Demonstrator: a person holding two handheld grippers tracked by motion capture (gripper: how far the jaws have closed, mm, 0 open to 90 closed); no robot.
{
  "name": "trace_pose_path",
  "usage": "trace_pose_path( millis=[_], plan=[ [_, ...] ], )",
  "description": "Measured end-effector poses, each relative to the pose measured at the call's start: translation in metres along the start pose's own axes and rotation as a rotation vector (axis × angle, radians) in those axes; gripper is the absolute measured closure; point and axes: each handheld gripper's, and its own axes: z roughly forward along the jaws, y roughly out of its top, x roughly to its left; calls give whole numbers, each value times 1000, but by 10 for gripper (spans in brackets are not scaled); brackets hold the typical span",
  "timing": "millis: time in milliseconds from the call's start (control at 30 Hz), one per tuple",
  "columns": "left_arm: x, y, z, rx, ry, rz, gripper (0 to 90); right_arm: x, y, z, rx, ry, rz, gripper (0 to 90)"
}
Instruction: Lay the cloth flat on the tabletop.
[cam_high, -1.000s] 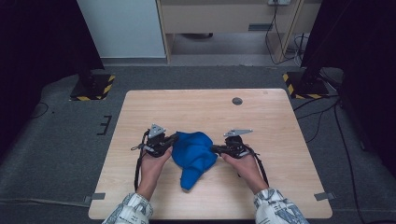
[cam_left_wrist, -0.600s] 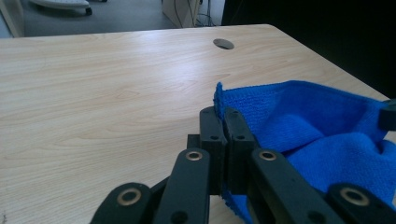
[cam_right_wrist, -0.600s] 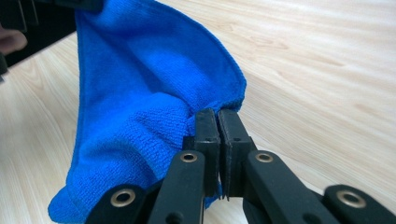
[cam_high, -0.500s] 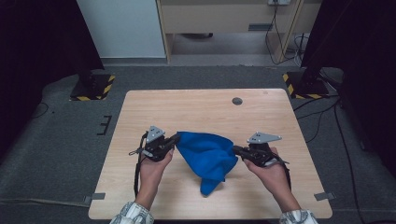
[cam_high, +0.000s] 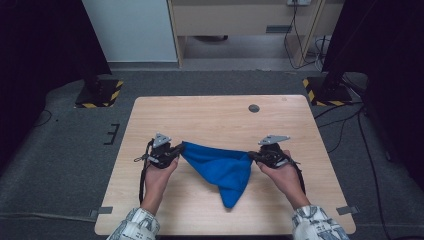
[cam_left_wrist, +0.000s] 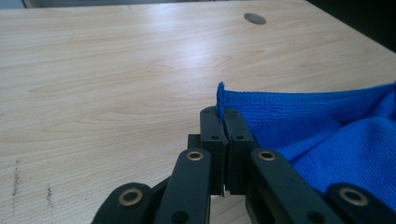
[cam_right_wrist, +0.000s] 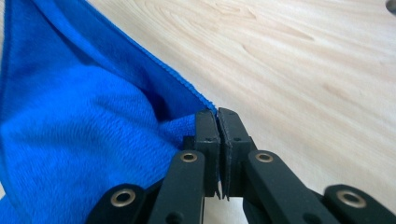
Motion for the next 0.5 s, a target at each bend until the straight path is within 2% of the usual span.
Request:
trace_pose_path(
  millis=[100,200,333,400,433,500],
  plan=[
    [3,-3,3,22,-3,-2,880,5,12,9,-4,26,-19,874],
    [5,-7,4,40,0,2,874,17,22,20,-10,67,-29,857],
    [4,-15,1,41,1,7,871,33,23,40,0,90,-47,842],
    [5,-19,-1,42,8,14,870,37,20,49,23,85,-55,782],
    [6,-21,-2,40,9,9,870,37,19,52,36,71,-53,698],
    [8,-23,-4,40,12,5,871,37,18,50,35,50,-35,621]
  ],
)
